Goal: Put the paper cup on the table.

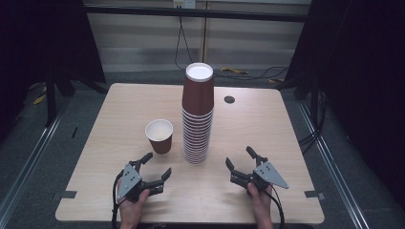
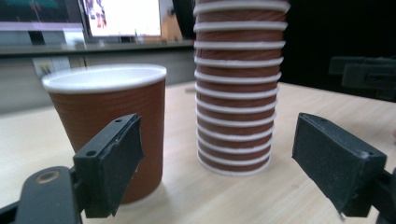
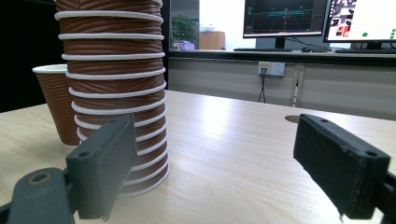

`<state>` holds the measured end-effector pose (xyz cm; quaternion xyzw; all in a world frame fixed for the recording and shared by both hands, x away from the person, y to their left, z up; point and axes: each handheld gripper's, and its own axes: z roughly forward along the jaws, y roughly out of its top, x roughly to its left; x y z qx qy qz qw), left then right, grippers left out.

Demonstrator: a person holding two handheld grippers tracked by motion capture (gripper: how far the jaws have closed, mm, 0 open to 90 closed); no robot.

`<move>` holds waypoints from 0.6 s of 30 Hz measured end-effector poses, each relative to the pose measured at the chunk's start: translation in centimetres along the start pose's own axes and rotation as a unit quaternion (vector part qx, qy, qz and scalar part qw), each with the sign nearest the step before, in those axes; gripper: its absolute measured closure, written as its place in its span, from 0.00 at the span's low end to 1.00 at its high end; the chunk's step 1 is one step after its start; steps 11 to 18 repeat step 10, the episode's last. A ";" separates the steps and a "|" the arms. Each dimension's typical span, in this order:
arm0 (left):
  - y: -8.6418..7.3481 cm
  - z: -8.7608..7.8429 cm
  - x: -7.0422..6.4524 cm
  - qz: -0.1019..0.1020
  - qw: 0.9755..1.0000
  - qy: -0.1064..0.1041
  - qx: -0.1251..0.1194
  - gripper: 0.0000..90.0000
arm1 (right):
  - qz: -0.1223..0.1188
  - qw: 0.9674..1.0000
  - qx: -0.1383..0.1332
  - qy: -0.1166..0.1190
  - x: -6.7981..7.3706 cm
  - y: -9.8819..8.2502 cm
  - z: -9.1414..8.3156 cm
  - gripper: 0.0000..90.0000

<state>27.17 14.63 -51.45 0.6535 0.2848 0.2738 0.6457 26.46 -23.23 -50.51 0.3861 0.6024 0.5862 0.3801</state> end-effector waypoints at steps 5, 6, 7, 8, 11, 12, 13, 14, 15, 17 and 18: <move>-0.1 -0.1 0.2 -0.015 1.000 -0.001 -0.007 0.17 | 0.000 1.000 -0.001 0.000 0.0 0.0 0.0 0.15; -0.1 -0.1 0.2 -0.013 1.000 0.000 -0.006 0.17 | 0.000 1.000 0.000 0.000 0.0 0.0 0.0 0.15; -0.1 -0.1 0.2 -0.014 1.000 0.001 -0.006 0.17 | 0.000 1.000 0.000 0.003 0.0 0.0 0.0 0.15; -0.1 -0.1 0.2 -0.014 1.000 0.001 -0.007 0.17 | 0.000 1.000 0.000 0.003 0.0 0.0 0.0 0.15; -0.1 0.0 0.2 -0.015 1.000 0.002 -0.005 0.17 | 0.000 1.000 0.001 0.005 0.0 0.0 0.0 0.15; -0.1 0.0 0.2 -0.015 1.000 0.002 -0.005 0.17 | 0.000 1.000 0.001 0.005 0.0 0.0 0.0 0.15; -0.1 0.0 0.2 -0.015 1.000 0.002 -0.005 0.17 | 0.000 1.000 0.001 0.005 0.0 0.0 0.0 0.15; -0.1 0.0 0.2 -0.015 1.000 0.002 -0.005 0.17 | 0.000 1.000 0.001 0.005 0.0 0.0 0.0 0.15; -0.1 0.0 0.2 -0.015 1.000 0.002 -0.005 0.17 | 0.000 1.000 0.001 0.005 0.0 0.0 0.0 0.15; -0.1 0.0 0.2 -0.015 1.000 0.002 -0.005 0.17 | 0.000 1.000 0.001 0.005 0.0 0.0 0.0 0.15; -0.1 0.0 0.2 -0.015 1.000 0.002 -0.005 0.17 | 0.000 1.000 0.001 0.005 0.0 0.0 0.0 0.15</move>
